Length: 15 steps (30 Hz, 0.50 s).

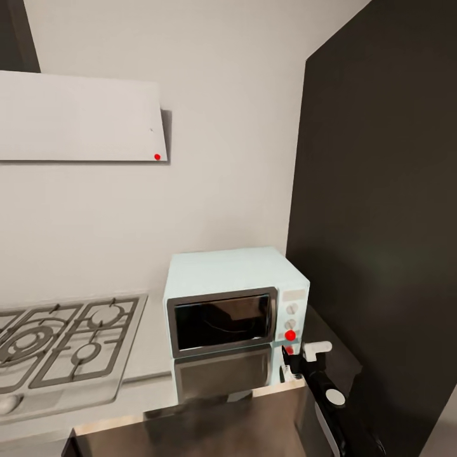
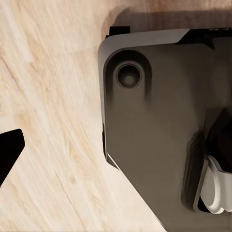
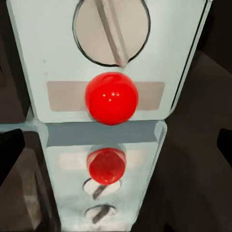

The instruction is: In the kitchen, take the popcorn bag from the countertop, put it into the microwave, and heat it until the popcorn is cooked so the cooked popcorn ends up inside the bag.

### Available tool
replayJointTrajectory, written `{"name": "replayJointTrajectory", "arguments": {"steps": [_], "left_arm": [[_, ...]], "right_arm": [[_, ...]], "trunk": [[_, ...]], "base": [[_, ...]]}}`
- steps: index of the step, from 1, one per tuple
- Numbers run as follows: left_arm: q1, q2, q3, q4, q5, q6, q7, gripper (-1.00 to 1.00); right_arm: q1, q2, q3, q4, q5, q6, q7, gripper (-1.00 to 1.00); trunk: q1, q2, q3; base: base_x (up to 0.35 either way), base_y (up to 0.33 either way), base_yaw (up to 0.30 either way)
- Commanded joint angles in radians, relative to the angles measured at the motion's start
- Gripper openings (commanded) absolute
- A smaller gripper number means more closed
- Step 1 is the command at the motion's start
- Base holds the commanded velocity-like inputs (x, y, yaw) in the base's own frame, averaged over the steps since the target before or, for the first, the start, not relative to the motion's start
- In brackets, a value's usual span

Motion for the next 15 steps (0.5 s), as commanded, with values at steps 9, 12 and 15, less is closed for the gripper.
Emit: {"name": "replayJointTrajectory", "arguments": {"steps": [9, 12, 15], "left_arm": [[-0.001, 0.0, -0.003, -0.002, 0.0, 0.005, -0.002, 1.0], [-0.001, 0.0, -0.003, -0.002, 0.0, 0.006, -0.002, 1.0], [-0.001, 0.0, -0.004, -0.002, 0.0, 0.005, -0.002, 1.0]], "right_arm": [[-0.001, 0.002, -0.008, 0.0, 0.01, -0.004, 0.008, -1.0], [-0.001, 0.002, -0.008, 0.001, 0.01, -0.004, 0.008, -1.0], [-0.001, 0.002, -0.008, 0.001, 0.01, -0.004, 0.007, -1.0]], "trunk": [[0.001, -0.001, -0.002], [0.001, -0.001, -0.002], [0.001, -0.001, -0.002]], "base": [[0.057, 0.0, 0.0], [0.001, 0.0, 0.0], [0.0, 0.0, 0.0]]}}
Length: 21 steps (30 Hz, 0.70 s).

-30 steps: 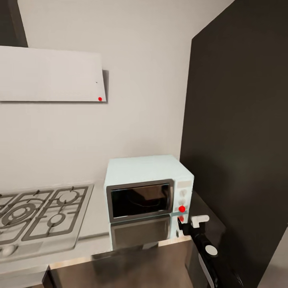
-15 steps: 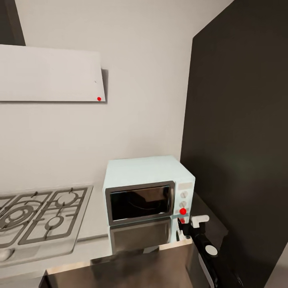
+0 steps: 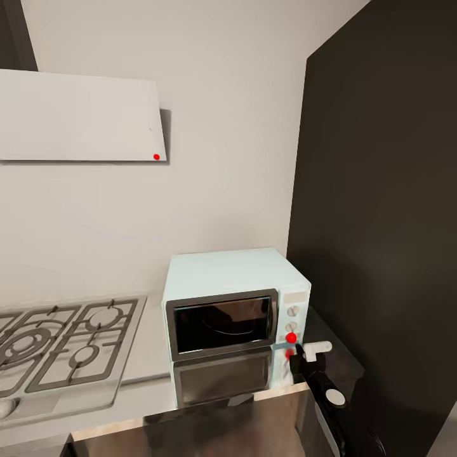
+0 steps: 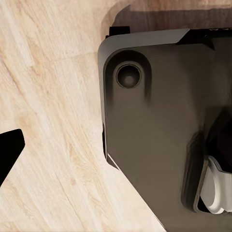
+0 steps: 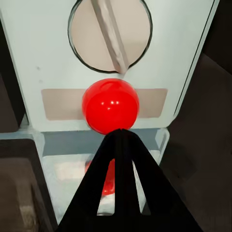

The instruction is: In the kitchen, take the popcorn bag from the countertop, put it into the microwave, and heat it until the popcorn is cooked so the cooked popcorn ends up inside the bag.

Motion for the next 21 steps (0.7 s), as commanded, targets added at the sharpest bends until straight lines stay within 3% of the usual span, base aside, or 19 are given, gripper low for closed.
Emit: {"name": "replayJointTrajectory", "arguments": {"steps": [1, 21], "left_arm": [[0.0, 0.0, -0.003, -0.002, 0.0, 0.006, -0.001, 1.0], [0.0, 0.0, -0.004, -0.002, 0.0, 0.005, -0.001, 1.0]], "right_arm": [[-0.001, 0.002, -0.008, 0.0, 0.01, -0.004, 0.008, -1.0], [-0.001, 0.002, -0.008, 0.0, 0.01, -0.003, 0.008, -1.0]], "trunk": [[0.0, -0.001, -0.002], [0.0, -0.001, -0.002]], "base": [[0.0, 0.0, 0.0], [0.068, 0.004, 0.0]]}}
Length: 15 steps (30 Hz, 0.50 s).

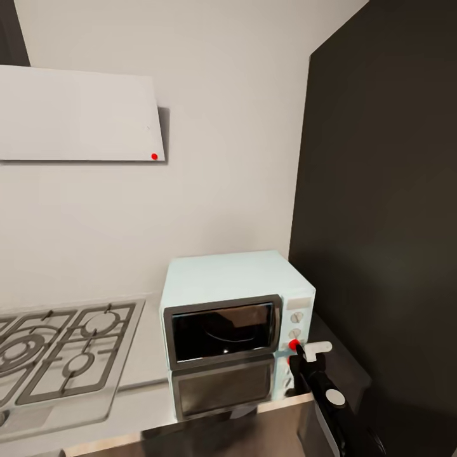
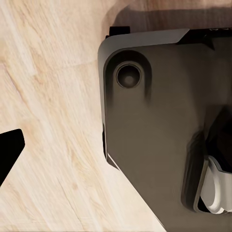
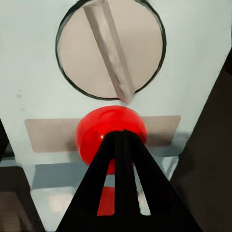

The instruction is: In the kitchen, take the popcorn bag from the countertop, put it into the microwave, and heat it until the popcorn is cooked so the cooked popcorn ends up inside the bag.

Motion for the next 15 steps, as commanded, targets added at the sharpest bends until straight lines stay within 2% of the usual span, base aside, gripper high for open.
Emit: {"name": "replayJointTrajectory", "arguments": {"steps": [1, 15], "left_arm": [[0.0, 0.0, -0.002, -0.002, 0.0, 0.005, -0.001, 1.0], [0.0, 0.0, -0.003, -0.002, 0.0, 0.005, -0.001, 1.0]], "right_arm": [[-0.001, 0.002, -0.008, 0.0, 0.01, -0.004, 0.008, -1.0], [-0.001, 0.0, -0.008, 0.0, 0.01, -0.004, 0.008, -1.0]], "trunk": [[0.001, -0.001, -0.002], [0.001, -0.001, -0.002]], "base": [[0.184, 0.07, 0.0], [0.033, 0.008, 0.0]]}}
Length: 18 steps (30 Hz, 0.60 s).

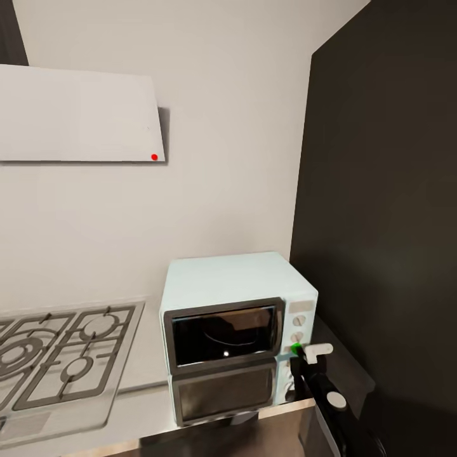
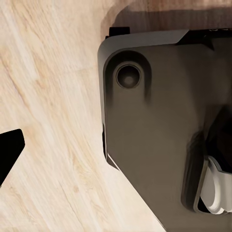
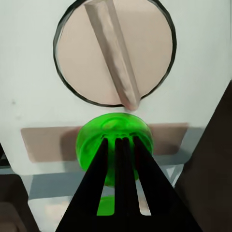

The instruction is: In the kitchen, take the popcorn bag from the countertop, put it into the microwave, and heat it until the popcorn is cooked so the cooked popcorn ends up inside the bag.

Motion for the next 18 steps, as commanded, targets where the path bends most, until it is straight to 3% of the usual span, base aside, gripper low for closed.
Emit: {"name": "replayJointTrajectory", "arguments": {"steps": [1, 9, 18], "left_arm": [[-0.001, 0.0, -0.004, -0.001, 0.0, 0.005, -0.002, 1.0], [-0.001, 0.0, -0.002, -0.001, 0.0, 0.005, -0.001, 1.0], [-0.001, 0.0, -0.002, -0.001, 0.0, 0.005, -0.001, 1.0]], "right_arm": [[-0.011, 0.002, -0.008, 0.003, 0.013, -0.003, 0.008, -1.0], [-0.011, 0.002, -0.008, 0.003, 0.013, -0.003, 0.008, -1.0], [-0.011, 0.002, -0.007, 0.003, 0.013, -0.003, 0.008, -1.0]], "trunk": [[0.003, -0.001, -0.002], [0.003, -0.001, -0.002], [0.003, -0.001, -0.002]], "base": [[0.247, 0.0, 0.0], [0.036, 0.0, 0.0], [-0.272, 0.0, 0.0]]}}
